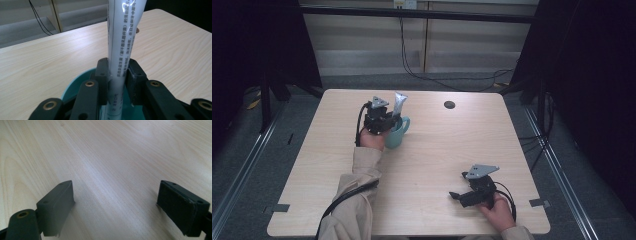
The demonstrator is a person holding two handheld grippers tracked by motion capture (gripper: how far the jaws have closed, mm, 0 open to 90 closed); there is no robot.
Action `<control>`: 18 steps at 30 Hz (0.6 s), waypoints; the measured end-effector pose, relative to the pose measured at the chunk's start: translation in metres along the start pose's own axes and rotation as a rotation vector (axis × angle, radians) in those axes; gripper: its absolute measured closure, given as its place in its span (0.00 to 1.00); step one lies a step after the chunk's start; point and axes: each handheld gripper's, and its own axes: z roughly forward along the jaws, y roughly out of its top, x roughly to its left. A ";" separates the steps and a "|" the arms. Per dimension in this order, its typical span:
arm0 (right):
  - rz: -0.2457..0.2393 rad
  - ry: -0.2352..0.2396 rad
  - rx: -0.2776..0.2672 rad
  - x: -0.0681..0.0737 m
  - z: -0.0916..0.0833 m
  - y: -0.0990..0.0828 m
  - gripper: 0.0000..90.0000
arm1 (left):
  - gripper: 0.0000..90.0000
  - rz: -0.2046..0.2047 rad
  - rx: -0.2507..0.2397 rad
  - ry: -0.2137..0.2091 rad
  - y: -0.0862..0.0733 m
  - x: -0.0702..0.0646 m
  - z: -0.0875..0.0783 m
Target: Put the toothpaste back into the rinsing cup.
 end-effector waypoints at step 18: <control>-0.001 -0.001 -0.001 0.000 0.000 0.000 0.14 | 0.73 0.002 0.042 -0.001 0.002 -0.002 0.000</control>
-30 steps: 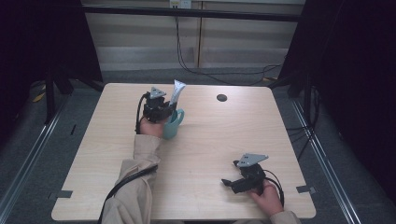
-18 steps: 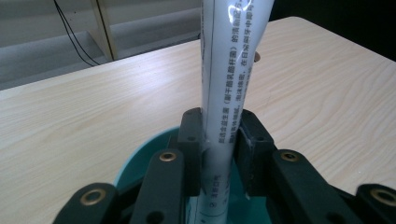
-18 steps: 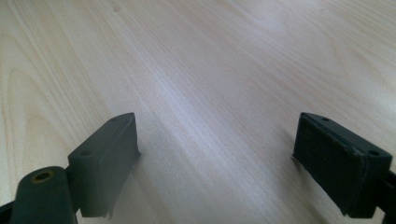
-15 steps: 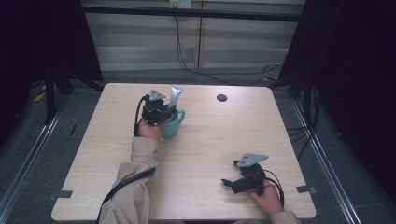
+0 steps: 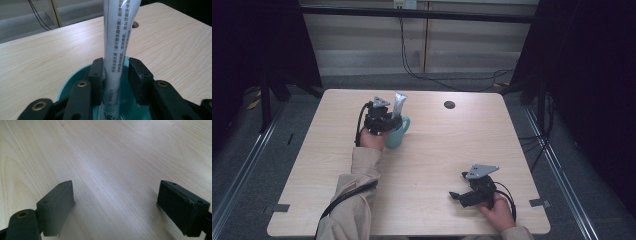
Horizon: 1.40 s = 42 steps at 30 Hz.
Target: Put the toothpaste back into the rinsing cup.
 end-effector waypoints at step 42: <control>-0.001 0.000 0.000 0.000 0.000 0.000 0.14 | 0.38 0.062 0.027 0.064 0.009 -0.002 -0.020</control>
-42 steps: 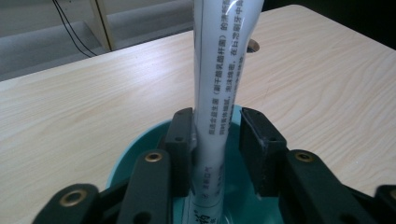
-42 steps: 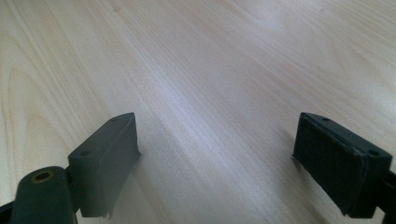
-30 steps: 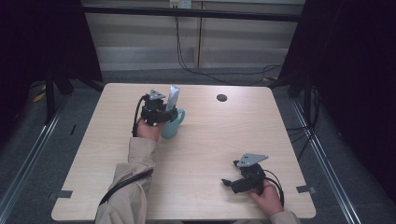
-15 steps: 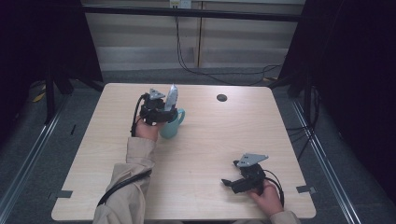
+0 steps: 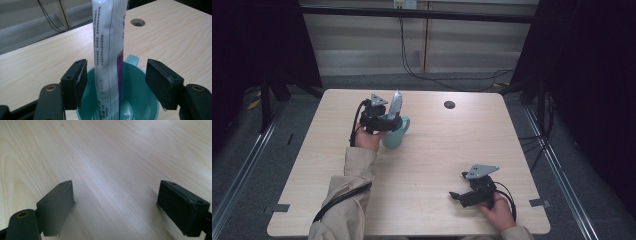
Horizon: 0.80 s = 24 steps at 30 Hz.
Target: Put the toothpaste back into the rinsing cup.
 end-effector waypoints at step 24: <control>0.002 0.001 0.000 0.000 0.000 0.000 0.14 | 0.23 -0.032 0.024 -0.036 -0.007 0.011 -0.021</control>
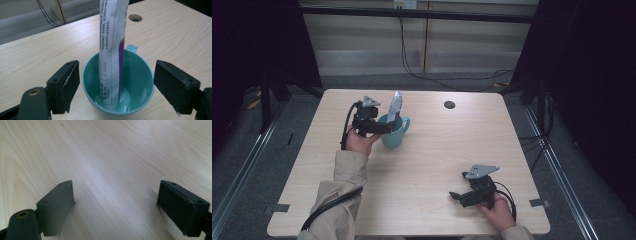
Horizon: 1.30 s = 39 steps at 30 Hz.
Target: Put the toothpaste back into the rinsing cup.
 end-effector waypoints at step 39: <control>0.001 0.000 0.001 0.000 0.000 0.000 0.14 | 0.16 -0.041 0.009 -0.020 -0.034 0.008 -0.021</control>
